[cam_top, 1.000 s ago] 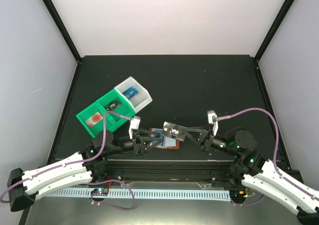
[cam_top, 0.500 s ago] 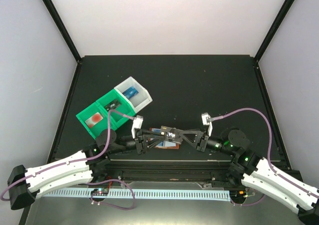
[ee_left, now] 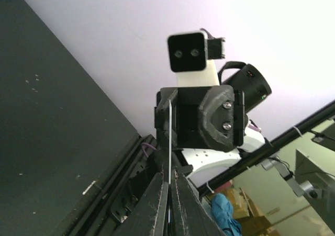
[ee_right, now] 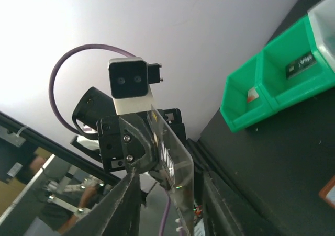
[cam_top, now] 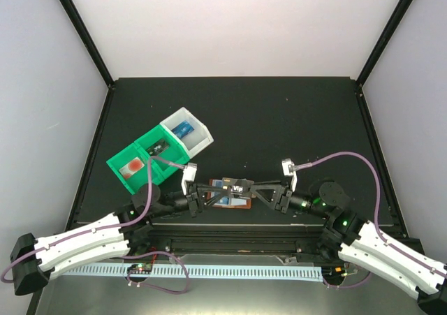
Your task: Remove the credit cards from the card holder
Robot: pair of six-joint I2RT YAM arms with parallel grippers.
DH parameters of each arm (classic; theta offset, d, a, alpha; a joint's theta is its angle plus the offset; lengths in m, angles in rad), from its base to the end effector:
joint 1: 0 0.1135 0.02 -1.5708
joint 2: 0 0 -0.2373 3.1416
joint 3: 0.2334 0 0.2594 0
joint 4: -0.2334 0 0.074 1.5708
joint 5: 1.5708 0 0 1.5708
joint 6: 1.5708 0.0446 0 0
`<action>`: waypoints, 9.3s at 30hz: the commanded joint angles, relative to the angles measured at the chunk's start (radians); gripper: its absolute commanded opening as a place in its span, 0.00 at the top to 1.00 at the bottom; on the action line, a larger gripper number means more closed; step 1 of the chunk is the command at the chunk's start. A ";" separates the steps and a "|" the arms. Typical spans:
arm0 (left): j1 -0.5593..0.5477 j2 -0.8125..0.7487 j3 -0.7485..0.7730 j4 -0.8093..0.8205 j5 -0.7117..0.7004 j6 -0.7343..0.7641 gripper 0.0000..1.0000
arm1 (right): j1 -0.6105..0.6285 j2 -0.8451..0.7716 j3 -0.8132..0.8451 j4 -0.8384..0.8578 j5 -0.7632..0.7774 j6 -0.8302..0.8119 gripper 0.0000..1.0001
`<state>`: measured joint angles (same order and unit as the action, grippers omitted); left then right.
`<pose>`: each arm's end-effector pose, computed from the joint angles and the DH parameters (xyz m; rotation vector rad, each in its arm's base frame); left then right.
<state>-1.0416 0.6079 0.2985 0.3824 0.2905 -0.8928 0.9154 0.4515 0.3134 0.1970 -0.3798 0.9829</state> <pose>0.0901 -0.1793 0.2379 0.4074 1.7363 -1.7067 0.0966 0.1527 0.2485 -0.3024 1.7898 1.7327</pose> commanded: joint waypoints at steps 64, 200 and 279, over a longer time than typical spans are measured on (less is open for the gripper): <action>0.770 0.608 0.448 -0.651 -0.684 -0.054 0.98 | 0.001 -0.028 0.091 -0.318 0.167 -0.034 0.00; 0.442 0.717 -0.042 -0.163 0.188 0.149 0.99 | -0.034 1.134 0.214 0.080 0.127 -0.076 0.77; 0.418 0.750 -0.018 -0.174 0.096 0.159 0.98 | -0.047 1.178 0.151 0.283 0.053 -0.025 0.85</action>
<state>-0.6174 1.3266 0.2920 0.2035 0.4309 -0.7544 0.8734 1.6211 0.4686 0.4419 -0.3244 0.9527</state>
